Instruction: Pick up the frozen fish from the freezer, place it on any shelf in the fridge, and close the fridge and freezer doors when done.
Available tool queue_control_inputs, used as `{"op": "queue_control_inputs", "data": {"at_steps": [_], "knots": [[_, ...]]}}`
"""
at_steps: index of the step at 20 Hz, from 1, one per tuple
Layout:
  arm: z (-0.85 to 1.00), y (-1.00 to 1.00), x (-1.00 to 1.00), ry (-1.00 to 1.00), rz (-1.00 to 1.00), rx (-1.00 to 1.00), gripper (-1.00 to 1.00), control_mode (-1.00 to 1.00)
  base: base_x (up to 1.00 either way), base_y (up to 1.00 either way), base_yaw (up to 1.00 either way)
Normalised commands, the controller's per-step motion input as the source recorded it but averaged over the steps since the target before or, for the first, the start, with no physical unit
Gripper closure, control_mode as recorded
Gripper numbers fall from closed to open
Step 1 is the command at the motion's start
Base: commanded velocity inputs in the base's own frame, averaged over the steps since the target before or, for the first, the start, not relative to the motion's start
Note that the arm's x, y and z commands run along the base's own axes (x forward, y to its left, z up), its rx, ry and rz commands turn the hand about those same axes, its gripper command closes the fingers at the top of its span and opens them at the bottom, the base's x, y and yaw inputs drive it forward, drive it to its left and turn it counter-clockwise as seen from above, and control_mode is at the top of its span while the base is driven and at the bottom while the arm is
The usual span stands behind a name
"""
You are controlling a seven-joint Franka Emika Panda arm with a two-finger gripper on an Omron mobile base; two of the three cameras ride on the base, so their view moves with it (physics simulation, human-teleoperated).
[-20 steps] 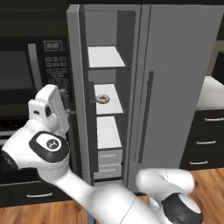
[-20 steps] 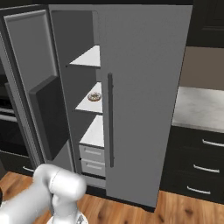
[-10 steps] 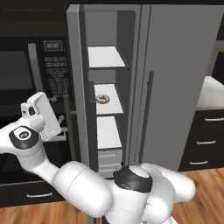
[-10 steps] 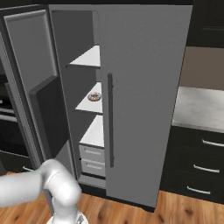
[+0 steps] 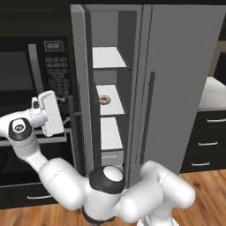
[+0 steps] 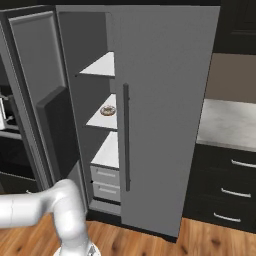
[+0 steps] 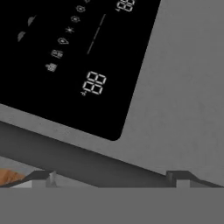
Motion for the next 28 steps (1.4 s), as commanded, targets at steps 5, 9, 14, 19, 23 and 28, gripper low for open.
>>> {"op": "queue_control_inputs", "data": {"at_steps": [5, 9, 14, 19, 23, 28], "knots": [[-0.02, -1.00, 0.04, 0.00, -0.14, 0.08, -1.00, -1.00, 0.00, 0.00, 0.00], [-0.19, -1.00, 0.00, 0.00, -0.01, 0.12, -1.00, -1.00, 0.00, 0.00, 0.00], [-0.24, -1.00, 0.00, -0.01, 0.00, 0.10, -1.00, -1.00, 0.00, 0.00, 0.00], [-0.22, -1.00, -0.01, -0.07, 0.00, 0.09, -1.00, -1.00, 0.00, 0.00, 0.00], [-0.18, -1.00, -0.02, -0.09, 0.00, 0.06, -1.00, -1.00, 0.00, 0.00, 0.00], [-0.05, -1.00, 0.16, -0.11, 0.05, 0.01, -1.00, -1.00, 0.00, 0.00, 0.00]]}}
